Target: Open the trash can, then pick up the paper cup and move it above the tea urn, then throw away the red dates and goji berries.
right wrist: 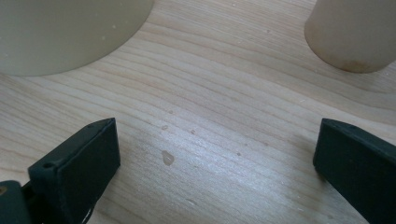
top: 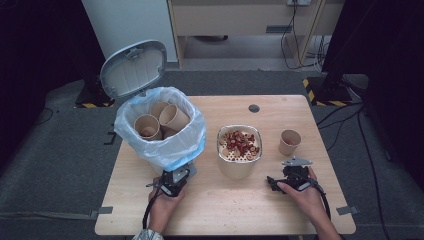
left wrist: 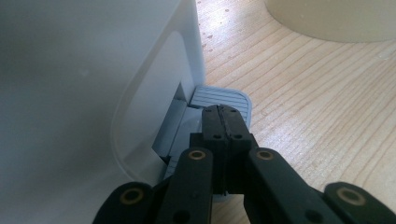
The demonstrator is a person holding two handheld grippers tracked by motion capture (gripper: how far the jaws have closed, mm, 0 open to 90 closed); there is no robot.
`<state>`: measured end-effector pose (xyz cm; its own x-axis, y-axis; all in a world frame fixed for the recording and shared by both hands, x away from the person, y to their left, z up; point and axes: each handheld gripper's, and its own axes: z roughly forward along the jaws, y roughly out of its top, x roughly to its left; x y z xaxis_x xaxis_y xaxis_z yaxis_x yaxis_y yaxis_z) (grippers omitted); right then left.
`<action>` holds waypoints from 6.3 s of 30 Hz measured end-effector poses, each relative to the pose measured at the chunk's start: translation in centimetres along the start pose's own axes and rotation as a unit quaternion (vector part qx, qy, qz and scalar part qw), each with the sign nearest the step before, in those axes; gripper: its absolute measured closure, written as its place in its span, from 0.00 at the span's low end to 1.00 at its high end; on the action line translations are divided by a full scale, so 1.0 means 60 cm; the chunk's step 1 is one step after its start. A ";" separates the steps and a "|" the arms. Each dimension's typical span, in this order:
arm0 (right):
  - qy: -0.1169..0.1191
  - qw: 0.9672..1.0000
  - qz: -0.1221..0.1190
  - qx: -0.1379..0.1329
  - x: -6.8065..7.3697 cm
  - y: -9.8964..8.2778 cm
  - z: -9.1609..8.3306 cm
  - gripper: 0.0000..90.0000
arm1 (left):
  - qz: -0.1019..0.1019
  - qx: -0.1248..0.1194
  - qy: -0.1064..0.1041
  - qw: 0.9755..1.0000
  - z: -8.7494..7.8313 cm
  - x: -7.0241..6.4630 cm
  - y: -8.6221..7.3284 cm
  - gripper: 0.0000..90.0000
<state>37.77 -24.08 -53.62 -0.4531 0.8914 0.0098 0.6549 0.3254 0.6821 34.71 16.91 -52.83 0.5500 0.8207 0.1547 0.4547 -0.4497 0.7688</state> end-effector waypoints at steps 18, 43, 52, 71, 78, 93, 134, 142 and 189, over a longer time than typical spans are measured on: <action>-0.020 1.000 0.013 -0.016 -0.017 0.003 -0.015 0.05 | 0.002 0.003 0.000 1.000 0.000 0.000 0.001 0.99; -0.041 0.998 0.046 -0.034 -0.085 0.066 -0.052 0.14 | 0.002 0.005 0.003 1.000 0.000 -0.002 0.002 0.99; -0.039 0.995 0.068 -0.068 -0.115 0.078 -0.022 0.20 | 0.000 0.003 0.002 1.000 0.000 -0.001 0.002 0.99; -0.042 0.989 0.066 -0.124 -0.121 0.082 0.044 0.31 | 0.000 0.004 0.002 1.000 0.000 -0.001 0.002 0.99; -0.040 0.990 0.049 -0.127 -0.120 0.083 0.042 0.35 | 0.000 0.004 0.002 1.000 0.000 -0.001 0.002 0.99; -0.011 0.989 -0.028 -0.142 -0.108 0.140 -0.030 0.36 | -0.001 0.003 0.001 1.000 0.000 -0.001 0.002 0.99; -0.014 0.979 -0.134 -0.152 -0.072 0.272 -0.123 0.36 | 0.002 0.005 0.001 1.000 0.000 -0.001 0.002 0.99; -0.009 0.976 -0.150 -0.159 -0.055 0.291 -0.129 0.36 | 0.001 0.005 0.001 1.000 0.000 -0.001 0.002 0.99; 0.016 0.963 -0.203 -0.174 -0.017 0.343 -0.145 0.36 | -0.002 0.003 0.000 1.000 0.001 -0.001 0.002 0.99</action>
<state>46.45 -21.03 -33.22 -0.6511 0.7007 -0.2918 0.1797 0.5158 0.8376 34.78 16.80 -52.76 0.5480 0.8225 0.1526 0.4604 -0.4488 0.7659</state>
